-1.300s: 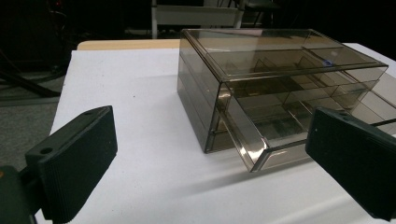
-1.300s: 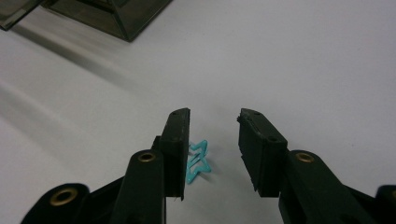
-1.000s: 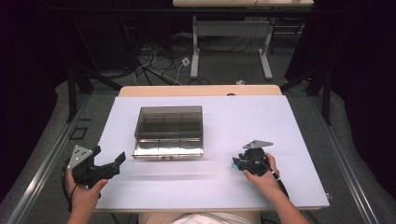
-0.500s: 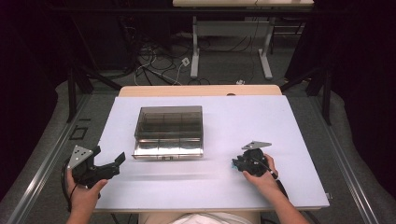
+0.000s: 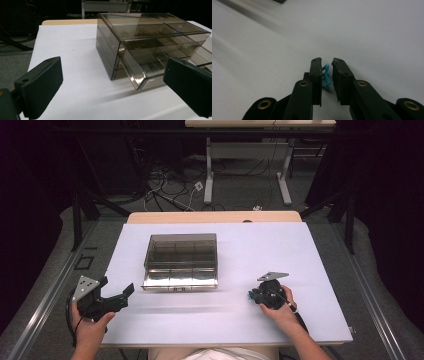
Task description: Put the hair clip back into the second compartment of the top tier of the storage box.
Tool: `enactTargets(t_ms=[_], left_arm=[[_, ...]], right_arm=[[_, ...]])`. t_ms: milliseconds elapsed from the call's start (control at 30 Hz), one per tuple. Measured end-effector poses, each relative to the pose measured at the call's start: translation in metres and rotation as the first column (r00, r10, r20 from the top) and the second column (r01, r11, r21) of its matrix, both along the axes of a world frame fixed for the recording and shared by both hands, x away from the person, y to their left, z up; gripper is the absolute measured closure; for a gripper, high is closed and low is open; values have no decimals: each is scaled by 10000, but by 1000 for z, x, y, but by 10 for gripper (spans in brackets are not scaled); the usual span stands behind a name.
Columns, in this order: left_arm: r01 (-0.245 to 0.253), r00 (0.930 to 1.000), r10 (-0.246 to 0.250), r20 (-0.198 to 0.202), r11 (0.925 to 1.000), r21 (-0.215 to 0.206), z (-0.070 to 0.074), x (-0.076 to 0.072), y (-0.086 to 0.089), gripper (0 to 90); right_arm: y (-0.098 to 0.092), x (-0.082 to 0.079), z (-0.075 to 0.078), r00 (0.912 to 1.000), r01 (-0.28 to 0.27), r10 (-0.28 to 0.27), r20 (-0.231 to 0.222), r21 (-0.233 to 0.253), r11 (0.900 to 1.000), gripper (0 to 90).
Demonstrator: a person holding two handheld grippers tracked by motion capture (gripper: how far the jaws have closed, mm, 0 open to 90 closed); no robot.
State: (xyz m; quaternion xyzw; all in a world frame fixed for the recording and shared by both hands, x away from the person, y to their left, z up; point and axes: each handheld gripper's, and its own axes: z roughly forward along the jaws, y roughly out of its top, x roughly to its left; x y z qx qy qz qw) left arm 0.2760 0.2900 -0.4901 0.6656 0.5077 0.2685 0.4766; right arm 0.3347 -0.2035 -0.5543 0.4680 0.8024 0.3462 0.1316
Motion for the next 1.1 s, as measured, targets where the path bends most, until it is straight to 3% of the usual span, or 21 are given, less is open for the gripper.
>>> enactTargets(t_ms=[267, 1100], left_arm=[[-3, 10000, 3, -6, 10000, 23, 0, 0, 0, 24], [-11, 10000, 11, -48, 10000, 28, -1, 1, 0, 24]], right_arm=[[0, -1, 2, 10000, 34, -34, 15, 47, 10000, 859], [2, -5, 8, 9996, -126, 119, 265, 249, 9996, 887]])
